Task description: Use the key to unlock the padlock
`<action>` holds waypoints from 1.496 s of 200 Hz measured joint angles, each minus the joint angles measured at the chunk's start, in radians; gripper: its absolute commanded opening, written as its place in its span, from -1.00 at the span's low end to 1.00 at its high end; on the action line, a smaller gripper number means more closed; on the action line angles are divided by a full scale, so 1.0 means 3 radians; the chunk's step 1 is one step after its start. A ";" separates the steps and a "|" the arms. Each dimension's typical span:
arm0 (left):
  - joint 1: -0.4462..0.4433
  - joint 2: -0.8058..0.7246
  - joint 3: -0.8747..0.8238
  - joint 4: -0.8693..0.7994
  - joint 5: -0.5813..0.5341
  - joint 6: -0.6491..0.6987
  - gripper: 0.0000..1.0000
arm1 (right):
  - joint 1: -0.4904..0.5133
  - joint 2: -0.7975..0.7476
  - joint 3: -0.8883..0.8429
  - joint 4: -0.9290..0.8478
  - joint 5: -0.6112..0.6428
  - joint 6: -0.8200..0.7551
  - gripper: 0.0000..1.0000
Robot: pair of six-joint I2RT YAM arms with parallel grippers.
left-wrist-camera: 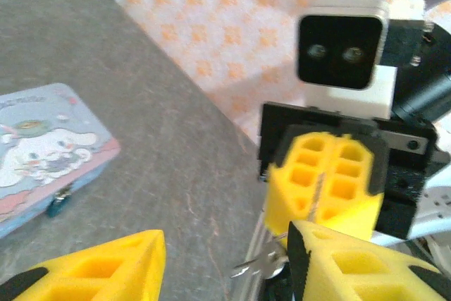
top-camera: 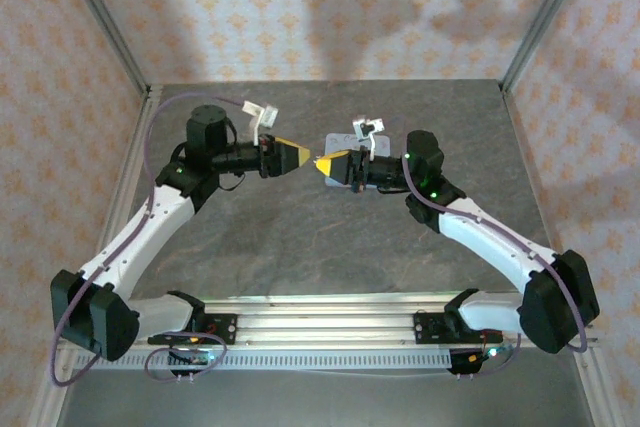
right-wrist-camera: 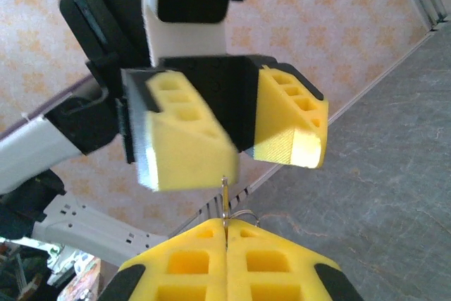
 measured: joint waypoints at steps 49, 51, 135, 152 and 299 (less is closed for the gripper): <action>0.0005 -0.0153 -0.0298 0.0490 0.0001 -0.0296 -0.36 | -0.0009 0.0139 -0.0010 0.0195 0.0032 0.0179 -1.00; 0.0005 -0.0154 -0.0304 0.0510 0.0001 -0.0309 -0.36 | -0.0009 0.0146 -0.0010 0.0202 0.0031 0.0187 -1.00; -0.0210 -0.0043 -0.0329 0.0738 0.0022 -0.0376 -0.49 | -0.0009 0.0214 -0.0010 0.0313 0.0023 0.0275 -1.00; -0.0217 -0.0003 -0.0312 0.0739 0.0024 -0.0374 -0.58 | -0.0017 0.0228 -0.0010 0.0312 0.0028 0.0275 -1.00; -0.0195 0.0001 -0.0251 0.0671 0.0022 -0.0324 -0.52 | -0.0028 0.0278 -0.0010 0.0392 -0.0010 0.0309 -1.00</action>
